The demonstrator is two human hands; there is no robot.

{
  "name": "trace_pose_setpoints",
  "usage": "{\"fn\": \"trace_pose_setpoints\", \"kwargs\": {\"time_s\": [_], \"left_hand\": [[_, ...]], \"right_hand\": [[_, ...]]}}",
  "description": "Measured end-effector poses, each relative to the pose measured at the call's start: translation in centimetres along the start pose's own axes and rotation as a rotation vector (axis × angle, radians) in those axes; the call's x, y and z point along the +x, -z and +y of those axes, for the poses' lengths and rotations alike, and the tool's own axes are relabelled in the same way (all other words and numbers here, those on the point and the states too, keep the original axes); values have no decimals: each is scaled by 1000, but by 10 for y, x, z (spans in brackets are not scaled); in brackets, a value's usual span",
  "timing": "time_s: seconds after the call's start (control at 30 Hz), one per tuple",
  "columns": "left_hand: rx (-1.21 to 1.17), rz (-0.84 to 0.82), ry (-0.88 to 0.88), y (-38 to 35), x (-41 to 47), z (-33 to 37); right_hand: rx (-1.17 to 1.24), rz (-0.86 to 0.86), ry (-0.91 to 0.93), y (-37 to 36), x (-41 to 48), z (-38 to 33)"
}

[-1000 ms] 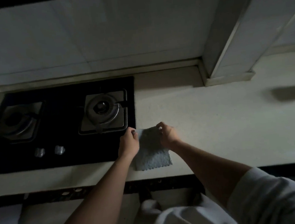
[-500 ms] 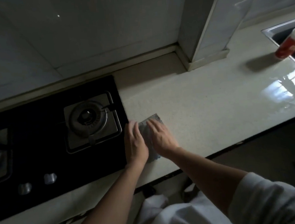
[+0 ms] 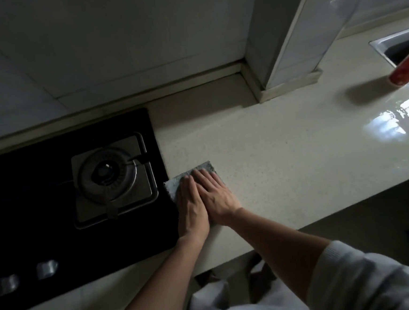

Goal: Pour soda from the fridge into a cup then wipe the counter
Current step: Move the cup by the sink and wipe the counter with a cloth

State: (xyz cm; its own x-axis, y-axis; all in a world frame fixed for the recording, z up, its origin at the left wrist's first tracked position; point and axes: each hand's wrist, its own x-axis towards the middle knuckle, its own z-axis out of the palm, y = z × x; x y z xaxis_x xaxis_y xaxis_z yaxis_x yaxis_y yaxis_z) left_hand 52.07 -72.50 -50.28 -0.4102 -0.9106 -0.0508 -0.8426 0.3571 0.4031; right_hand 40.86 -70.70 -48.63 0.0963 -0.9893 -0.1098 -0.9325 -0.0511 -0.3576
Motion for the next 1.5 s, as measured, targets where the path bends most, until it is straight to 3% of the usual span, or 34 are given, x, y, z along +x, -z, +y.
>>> {"fn": "trace_pose_setpoints", "kwargs": {"time_s": [0.3,0.73,1.17,1.5], "left_hand": [[39,46,10,-23,23,32],[-8,-2,-27,-63,44,160],[-41,18,127,-66,41,120],[-198,83,-53,-70,85,139]], "right_hand": [[-51,2,-21,2,-5,42],[-106,-18,-65,45,-51,159],[-77,-122,-34,45,-31,125],[-141,-89,-164,51,-17,150]]}}
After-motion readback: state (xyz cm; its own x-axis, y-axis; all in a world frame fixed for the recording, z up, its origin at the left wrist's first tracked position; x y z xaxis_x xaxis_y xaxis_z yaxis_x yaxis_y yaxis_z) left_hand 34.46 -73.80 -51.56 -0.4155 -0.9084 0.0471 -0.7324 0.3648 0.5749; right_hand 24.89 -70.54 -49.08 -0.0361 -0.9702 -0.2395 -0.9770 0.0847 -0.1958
